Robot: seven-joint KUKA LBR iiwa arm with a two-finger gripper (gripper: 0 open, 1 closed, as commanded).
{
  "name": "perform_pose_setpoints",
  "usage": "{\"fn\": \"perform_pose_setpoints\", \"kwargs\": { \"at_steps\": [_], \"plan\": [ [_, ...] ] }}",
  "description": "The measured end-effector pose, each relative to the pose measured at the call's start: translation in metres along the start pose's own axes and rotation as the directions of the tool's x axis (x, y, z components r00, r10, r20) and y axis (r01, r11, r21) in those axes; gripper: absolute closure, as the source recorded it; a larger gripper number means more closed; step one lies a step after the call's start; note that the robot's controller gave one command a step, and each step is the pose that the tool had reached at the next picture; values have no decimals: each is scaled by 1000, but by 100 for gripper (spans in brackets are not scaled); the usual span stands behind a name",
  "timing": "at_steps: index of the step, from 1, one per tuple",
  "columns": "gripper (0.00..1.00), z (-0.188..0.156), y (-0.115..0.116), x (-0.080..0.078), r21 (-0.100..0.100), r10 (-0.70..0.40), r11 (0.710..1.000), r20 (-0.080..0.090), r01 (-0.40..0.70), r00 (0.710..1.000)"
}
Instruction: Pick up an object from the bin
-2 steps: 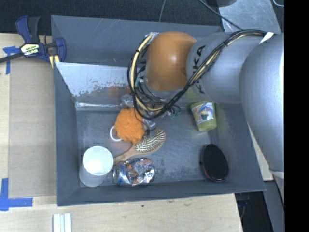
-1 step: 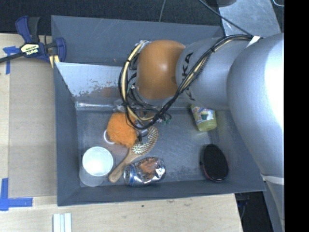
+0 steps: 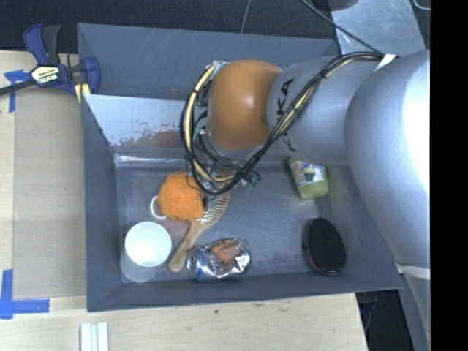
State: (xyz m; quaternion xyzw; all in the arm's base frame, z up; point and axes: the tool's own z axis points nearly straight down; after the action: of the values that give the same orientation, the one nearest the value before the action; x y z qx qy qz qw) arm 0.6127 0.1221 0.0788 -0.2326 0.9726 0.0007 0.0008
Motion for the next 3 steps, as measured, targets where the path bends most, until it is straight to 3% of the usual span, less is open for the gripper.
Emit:
{"fn": "perform_pose_setpoints", "kwargs": {
  "at_steps": [1,2,3],
  "plan": [
    [100,-95,13,24,3,-28,1000,10,28,1000],
    [100,-23,54,15,11,-375,927,17,375,927],
    [100,-12,49,30,21,-279,960,40,279,959]
  ]
}}
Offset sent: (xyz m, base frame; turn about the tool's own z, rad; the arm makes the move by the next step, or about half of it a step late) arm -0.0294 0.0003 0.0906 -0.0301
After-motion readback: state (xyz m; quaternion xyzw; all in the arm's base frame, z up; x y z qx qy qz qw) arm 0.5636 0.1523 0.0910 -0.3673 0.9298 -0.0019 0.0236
